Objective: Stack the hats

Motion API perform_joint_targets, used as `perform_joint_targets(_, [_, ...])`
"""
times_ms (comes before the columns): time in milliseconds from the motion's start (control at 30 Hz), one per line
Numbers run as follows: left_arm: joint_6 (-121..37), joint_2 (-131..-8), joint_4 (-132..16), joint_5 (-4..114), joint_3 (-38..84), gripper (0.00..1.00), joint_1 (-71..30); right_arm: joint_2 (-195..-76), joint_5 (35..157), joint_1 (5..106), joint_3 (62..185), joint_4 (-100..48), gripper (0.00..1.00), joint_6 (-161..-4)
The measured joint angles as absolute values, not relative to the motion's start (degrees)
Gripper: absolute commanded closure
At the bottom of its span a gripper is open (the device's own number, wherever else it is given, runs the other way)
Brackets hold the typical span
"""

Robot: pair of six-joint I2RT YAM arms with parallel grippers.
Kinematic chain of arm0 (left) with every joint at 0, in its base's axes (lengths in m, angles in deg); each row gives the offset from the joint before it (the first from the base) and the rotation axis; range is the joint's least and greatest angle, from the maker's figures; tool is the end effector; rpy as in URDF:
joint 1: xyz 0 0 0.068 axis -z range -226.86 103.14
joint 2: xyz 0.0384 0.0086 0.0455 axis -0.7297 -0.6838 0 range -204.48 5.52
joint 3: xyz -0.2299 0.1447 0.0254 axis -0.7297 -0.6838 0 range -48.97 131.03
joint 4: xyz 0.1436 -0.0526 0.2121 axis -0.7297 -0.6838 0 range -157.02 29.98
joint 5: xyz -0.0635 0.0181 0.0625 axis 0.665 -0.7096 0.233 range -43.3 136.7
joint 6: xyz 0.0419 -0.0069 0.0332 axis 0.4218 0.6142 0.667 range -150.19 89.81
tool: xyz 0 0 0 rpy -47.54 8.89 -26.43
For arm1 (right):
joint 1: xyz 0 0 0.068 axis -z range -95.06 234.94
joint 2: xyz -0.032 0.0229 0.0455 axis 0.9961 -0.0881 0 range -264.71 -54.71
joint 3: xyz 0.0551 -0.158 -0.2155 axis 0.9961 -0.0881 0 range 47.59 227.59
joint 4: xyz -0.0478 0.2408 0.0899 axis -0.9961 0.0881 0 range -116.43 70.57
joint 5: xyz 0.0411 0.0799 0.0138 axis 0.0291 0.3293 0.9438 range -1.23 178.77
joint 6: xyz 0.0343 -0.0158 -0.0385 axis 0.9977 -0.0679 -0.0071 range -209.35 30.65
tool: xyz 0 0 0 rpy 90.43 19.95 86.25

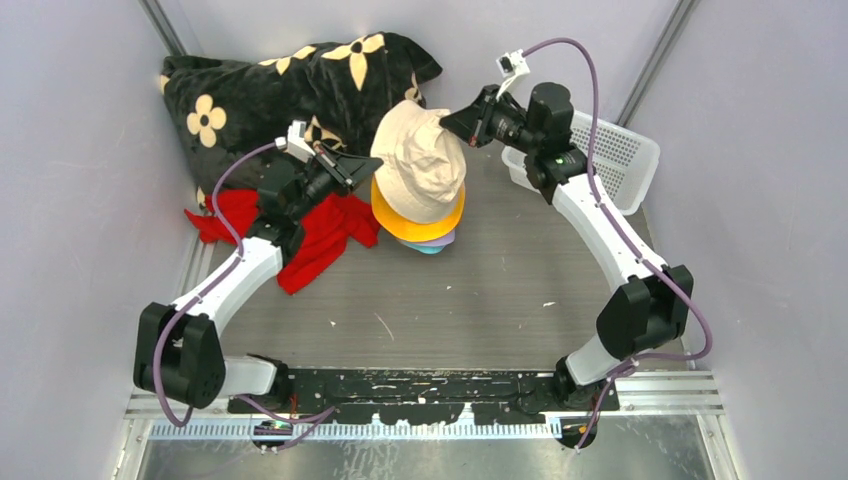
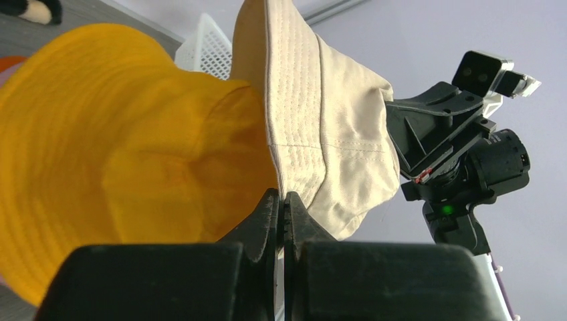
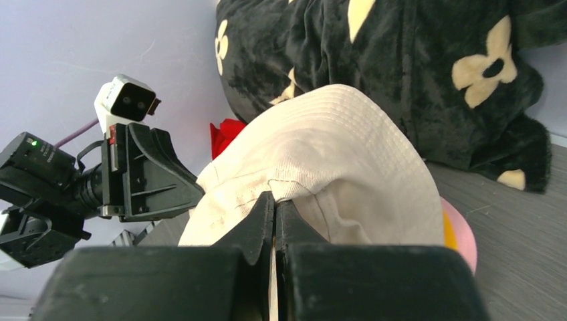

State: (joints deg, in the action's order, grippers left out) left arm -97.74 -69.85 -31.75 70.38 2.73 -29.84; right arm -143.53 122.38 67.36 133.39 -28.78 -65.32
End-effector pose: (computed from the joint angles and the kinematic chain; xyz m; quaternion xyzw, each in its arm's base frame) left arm 0.2903 -0.1039 0.3342 -0.1469 0.6646 -0.5869 0.4385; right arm 0.3429 0.1293 0.4233 -0.1647 0.6912 0.4313 0.5561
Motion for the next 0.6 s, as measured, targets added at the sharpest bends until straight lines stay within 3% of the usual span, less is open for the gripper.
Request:
perform_joint_targets(300, [-100.7, -70.4, -29.2, 73.7, -1.6, 1.00, -34.6, -147.3, 121.4, 64.4, 134.2, -29.0, 0.98, -65.6])
perform_joint_targets(333, [-101.0, -70.8, -28.6, 74.1, -1.9, 1.00, -35.2, -148.0, 121.4, 64.2, 134.7, -29.0, 0.93, -65.6])
perform_joint_targets(467, [-102.1, -72.6, -25.7, 75.8, -2.7, 1.00, -37.1, -150.1, 121.4, 63.7, 135.7, -29.6, 0.49, -65.2])
perform_joint_targets(600, [-103.1, -74.8, -22.5, 77.2, -4.2, 1.00, -38.8, -150.4, 121.8, 63.7, 135.3, -32.7, 0.28, -64.9])
